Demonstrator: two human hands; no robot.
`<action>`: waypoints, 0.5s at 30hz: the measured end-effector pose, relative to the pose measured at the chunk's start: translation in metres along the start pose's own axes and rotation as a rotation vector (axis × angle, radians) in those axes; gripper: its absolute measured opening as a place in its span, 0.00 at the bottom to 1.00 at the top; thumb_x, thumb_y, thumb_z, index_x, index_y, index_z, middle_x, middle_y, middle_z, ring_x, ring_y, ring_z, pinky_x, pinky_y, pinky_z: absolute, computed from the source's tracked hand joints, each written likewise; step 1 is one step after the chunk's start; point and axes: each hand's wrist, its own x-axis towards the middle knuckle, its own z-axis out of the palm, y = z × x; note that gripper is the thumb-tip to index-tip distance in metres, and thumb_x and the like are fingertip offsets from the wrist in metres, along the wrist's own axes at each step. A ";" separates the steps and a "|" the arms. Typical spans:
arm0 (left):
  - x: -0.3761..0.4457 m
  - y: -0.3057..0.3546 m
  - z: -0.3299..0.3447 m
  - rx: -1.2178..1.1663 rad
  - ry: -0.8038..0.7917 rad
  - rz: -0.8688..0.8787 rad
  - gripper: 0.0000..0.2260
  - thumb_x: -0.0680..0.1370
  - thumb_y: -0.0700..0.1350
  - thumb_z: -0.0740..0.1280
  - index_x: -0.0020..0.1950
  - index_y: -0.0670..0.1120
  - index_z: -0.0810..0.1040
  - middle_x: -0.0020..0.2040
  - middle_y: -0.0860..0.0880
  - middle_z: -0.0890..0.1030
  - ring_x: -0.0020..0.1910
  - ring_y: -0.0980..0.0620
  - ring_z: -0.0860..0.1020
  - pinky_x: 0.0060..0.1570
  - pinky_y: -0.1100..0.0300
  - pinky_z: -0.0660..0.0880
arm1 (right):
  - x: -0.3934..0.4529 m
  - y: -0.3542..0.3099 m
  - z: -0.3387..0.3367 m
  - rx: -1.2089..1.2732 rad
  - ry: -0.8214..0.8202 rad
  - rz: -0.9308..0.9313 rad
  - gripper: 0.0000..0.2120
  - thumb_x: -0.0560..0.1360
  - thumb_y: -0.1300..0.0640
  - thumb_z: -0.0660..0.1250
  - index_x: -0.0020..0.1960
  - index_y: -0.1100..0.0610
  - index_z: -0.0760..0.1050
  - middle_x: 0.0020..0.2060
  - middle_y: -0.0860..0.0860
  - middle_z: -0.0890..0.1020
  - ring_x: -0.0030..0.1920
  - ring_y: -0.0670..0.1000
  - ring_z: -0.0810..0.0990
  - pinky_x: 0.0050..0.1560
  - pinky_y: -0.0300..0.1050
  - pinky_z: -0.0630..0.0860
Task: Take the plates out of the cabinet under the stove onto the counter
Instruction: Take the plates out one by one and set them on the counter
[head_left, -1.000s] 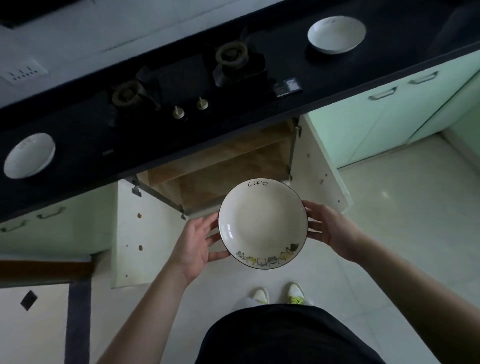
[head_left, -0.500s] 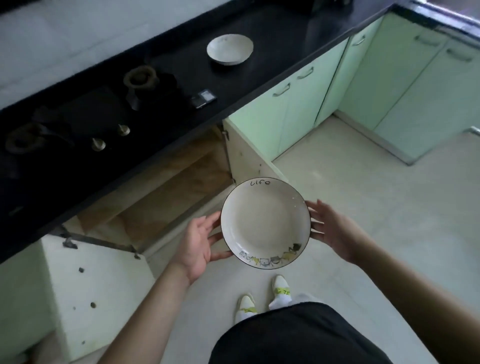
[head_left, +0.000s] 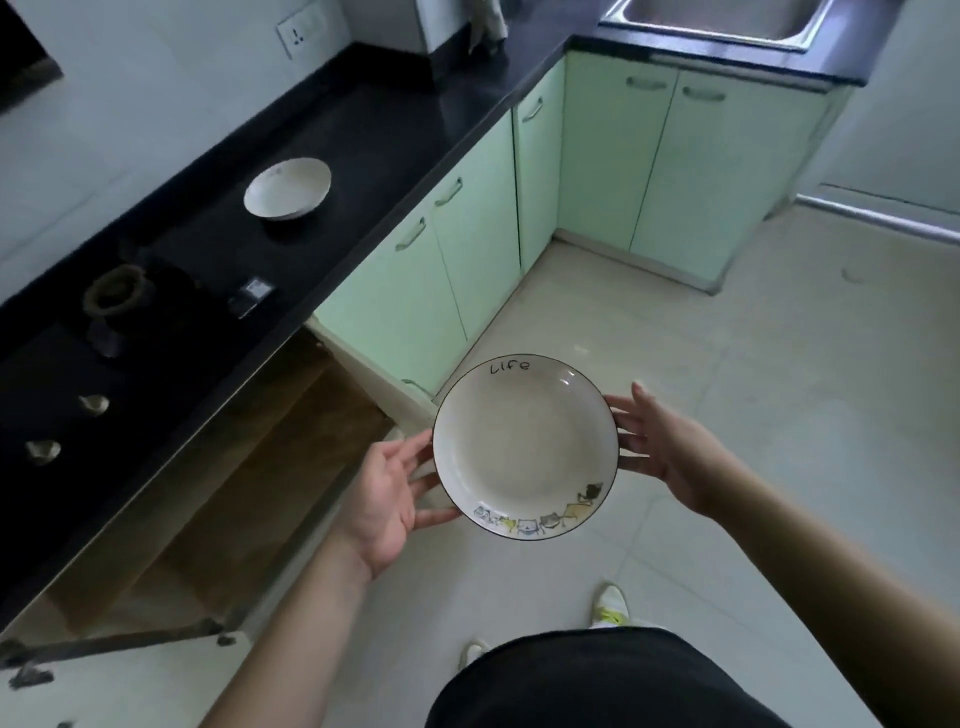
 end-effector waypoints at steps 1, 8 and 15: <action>0.008 0.000 0.018 0.021 -0.018 -0.007 0.23 0.81 0.53 0.47 0.68 0.50 0.74 0.67 0.48 0.76 0.58 0.48 0.76 0.51 0.39 0.77 | -0.001 -0.003 -0.017 0.000 0.017 0.000 0.25 0.82 0.41 0.50 0.68 0.54 0.72 0.60 0.51 0.81 0.58 0.52 0.81 0.58 0.52 0.76; 0.046 0.002 0.113 0.093 -0.071 0.000 0.22 0.80 0.52 0.48 0.65 0.50 0.77 0.66 0.46 0.76 0.59 0.47 0.75 0.51 0.39 0.78 | 0.001 -0.025 -0.110 0.134 0.065 -0.013 0.27 0.81 0.38 0.47 0.67 0.52 0.73 0.58 0.52 0.83 0.58 0.53 0.81 0.58 0.54 0.76; 0.088 0.033 0.123 0.134 -0.048 -0.017 0.23 0.80 0.52 0.48 0.65 0.49 0.77 0.66 0.46 0.76 0.57 0.47 0.75 0.44 0.44 0.79 | 0.041 -0.046 -0.122 0.131 0.022 -0.003 0.27 0.81 0.39 0.47 0.66 0.52 0.74 0.57 0.52 0.83 0.57 0.53 0.82 0.58 0.54 0.76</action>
